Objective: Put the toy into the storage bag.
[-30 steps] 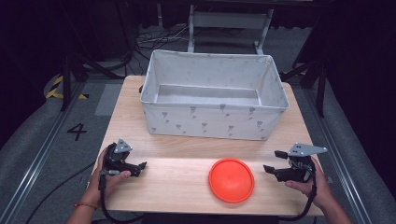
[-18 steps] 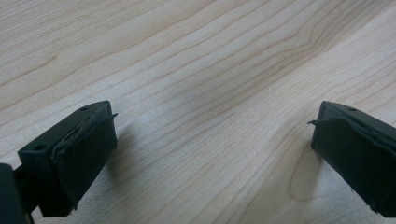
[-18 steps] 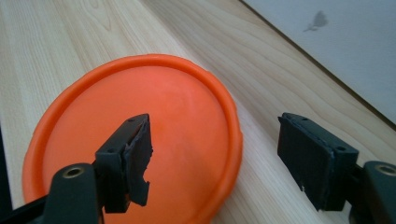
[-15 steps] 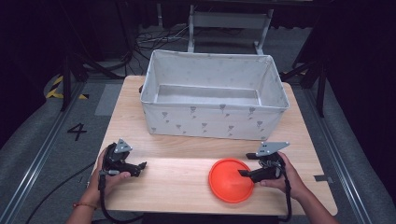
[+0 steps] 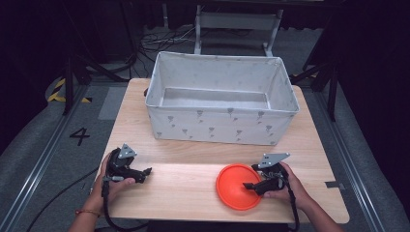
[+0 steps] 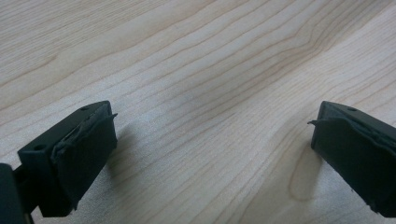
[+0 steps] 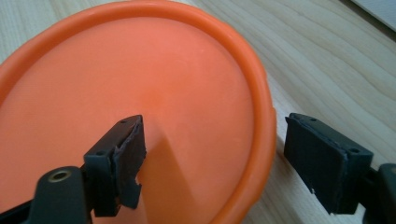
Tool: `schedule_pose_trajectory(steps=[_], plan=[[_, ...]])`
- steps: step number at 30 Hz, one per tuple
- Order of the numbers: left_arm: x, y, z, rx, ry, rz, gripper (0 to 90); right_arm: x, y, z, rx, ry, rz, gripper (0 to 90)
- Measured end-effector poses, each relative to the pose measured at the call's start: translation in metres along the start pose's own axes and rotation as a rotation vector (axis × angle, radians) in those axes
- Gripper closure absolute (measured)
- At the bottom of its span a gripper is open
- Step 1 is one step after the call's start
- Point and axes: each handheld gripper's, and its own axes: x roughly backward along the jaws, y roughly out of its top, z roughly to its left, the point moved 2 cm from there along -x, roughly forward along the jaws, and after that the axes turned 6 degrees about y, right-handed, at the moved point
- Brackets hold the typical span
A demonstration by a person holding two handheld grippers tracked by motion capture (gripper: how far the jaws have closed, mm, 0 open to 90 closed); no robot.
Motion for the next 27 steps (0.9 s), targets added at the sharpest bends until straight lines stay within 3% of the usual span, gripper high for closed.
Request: schedule_pose_trajectory(steps=[4,7,8,17,22,27], plan=[[0.0,0.0,0.0,0.0,0.0,0.0,0.5,-0.001,-0.001,0.005,0.032,-0.009,-0.015,30.9],[0.0,0.0,0.0,0.001,0.0,0.0,0.5,0.001,-0.003,0.002,-0.017,-0.026,-0.062,48.2],[0.0,0.0,0.0,0.0,0.0,0.0,0.5,0.004,-0.006,-0.005,-0.073,-0.002,-0.101,58.0],[0.0,0.0,0.0,0.001,0.0,0.0,0.5,0.009,-0.005,-0.014,-0.153,0.068,-0.156,72.5],[0.0,0.0,0.0,-0.002,-0.003,-0.001,0.4,0.015,0.001,-0.012,-0.127,0.076,-0.176,76.8],[0.0,0.0,0.0,-0.003,-0.003,-0.001,0.5,0.026,0.012,-0.003,-0.067,0.076,-0.198,80.8]])
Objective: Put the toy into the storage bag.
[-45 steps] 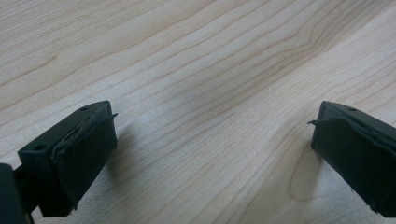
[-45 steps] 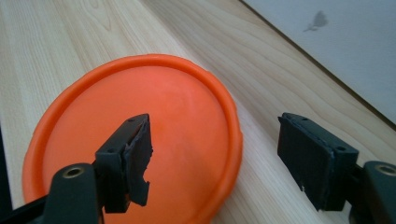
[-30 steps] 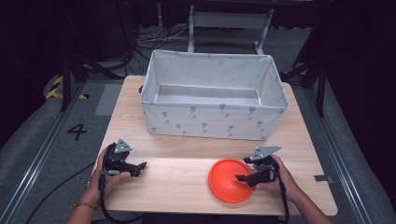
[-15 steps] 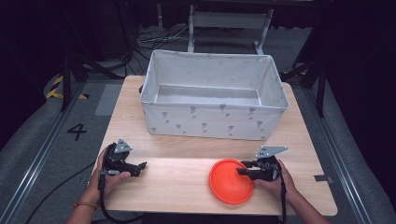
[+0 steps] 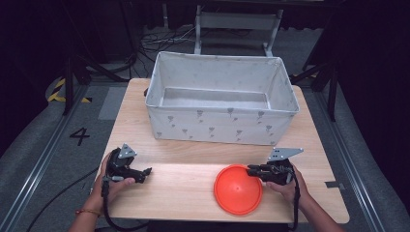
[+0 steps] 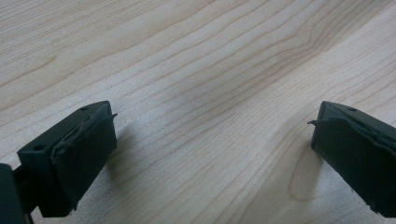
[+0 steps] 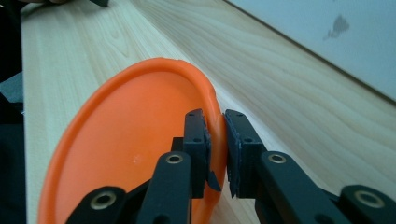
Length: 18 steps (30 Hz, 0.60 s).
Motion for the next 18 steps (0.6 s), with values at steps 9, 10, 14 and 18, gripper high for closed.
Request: schedule_pose_trajectory(steps=[9,10,14,18], plan=[[-0.001,0.001,0.001,-0.006,-0.003,-0.002,0.4,0.013,0.018,0.018,0.118,-0.002,-0.001,82.2],[-0.001,0.001,0.001,-0.006,-0.003,-0.002,0.5,0.015,0.02,0.021,0.142,-0.01,0.002,82.2],[-0.001,0.001,0.001,-0.006,-0.004,-0.001,0.4,0.02,0.025,0.026,0.18,-0.029,0.006,82.2],[-0.001,0.001,0.001,-0.008,-0.003,0.0,0.5,0.03,0.03,0.03,0.221,-0.045,0.006,82.3]])
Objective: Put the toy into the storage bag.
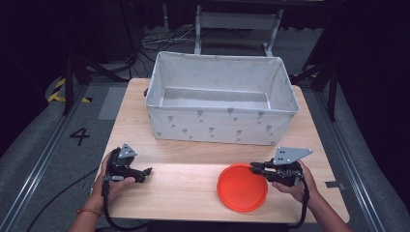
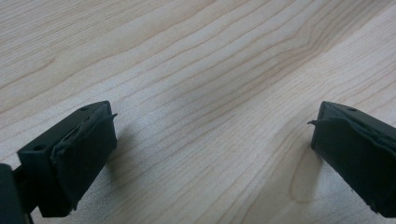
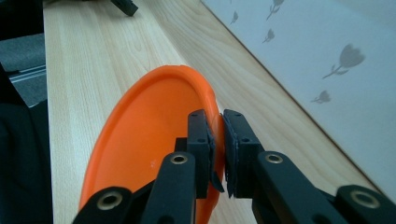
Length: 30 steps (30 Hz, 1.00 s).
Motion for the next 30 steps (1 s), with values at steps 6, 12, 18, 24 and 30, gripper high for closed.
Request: schedule_pose_trajectory(steps=[6,12,18,24,30], plan=[[0.0,0.0,0.0,0.0,0.003,0.001,0.5,0.017,0.008,0.0,0.035,-0.032,0.001,82.3],[0.0,0.0,0.0,0.0,0.002,0.0,0.5,0.036,0.021,-0.004,0.072,-0.087,0.015,82.4],[0.0,0.0,0.0,0.0,0.0,0.0,0.5,0.052,0.032,-0.007,0.092,-0.131,0.019,82.4],[0.0,0.0,0.0,-0.001,0.001,0.0,0.5,0.068,0.045,-0.01,0.099,-0.139,-0.005,82.4],[0.0,0.0,0.0,0.0,0.002,0.001,0.5,0.093,0.071,-0.011,0.124,-0.14,-0.013,82.4]])
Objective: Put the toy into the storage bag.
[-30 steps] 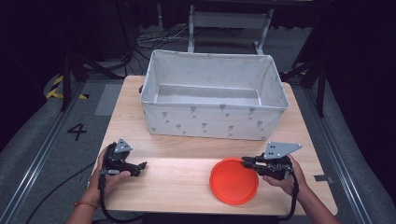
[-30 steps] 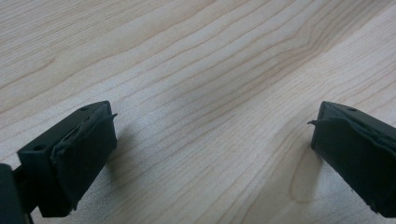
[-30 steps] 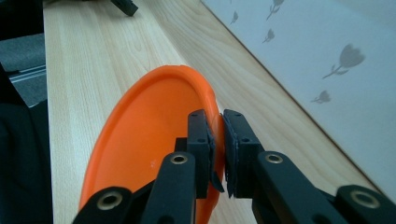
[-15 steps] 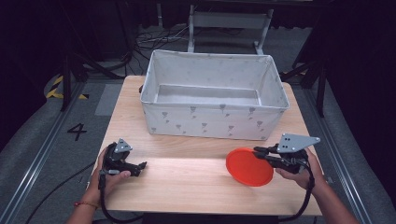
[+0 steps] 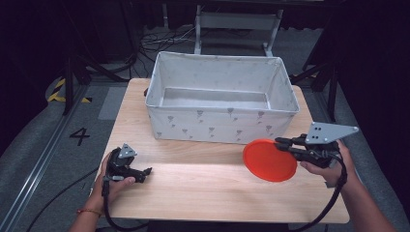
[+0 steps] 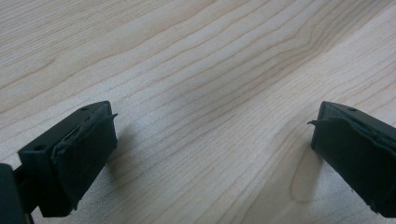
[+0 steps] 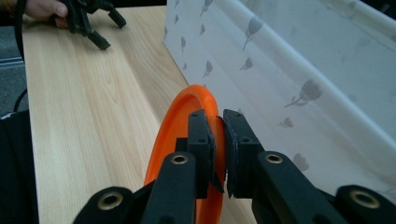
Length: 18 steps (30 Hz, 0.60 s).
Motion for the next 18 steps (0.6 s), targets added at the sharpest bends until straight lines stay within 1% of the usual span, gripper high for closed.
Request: schedule_pose_trajectory(steps=[2,3,4,6,9,13,18], plan=[[0.0,0.0,0.0,0.0,0.0,0.0,0.5,0.003,0.003,-0.002,0.004,-0.009,-0.004,82.4],[0.0,0.0,0.0,0.0,-0.001,-0.001,0.5,0.008,0.01,-0.004,0.006,-0.024,-0.008,82.4],[0.0,0.0,0.0,0.0,-0.001,-0.001,0.5,0.008,0.01,-0.004,0.006,-0.024,-0.008,82.4],[0.0,0.0,0.0,0.001,-0.001,-0.003,0.5,0.013,0.017,-0.007,0.013,-0.039,-0.008,82.4],[0.0,0.0,0.0,0.001,0.0,-0.002,0.5,0.02,0.025,-0.011,0.026,-0.044,-0.014,82.4],[0.0,0.0,0.0,0.0,0.0,0.0,0.5,0.028,0.037,-0.017,0.033,-0.047,-0.039,82.4],[0.0,0.0,0.0,0.001,0.0,-0.003,0.5,0.036,0.054,-0.023,0.053,-0.064,-0.057,82.4]])
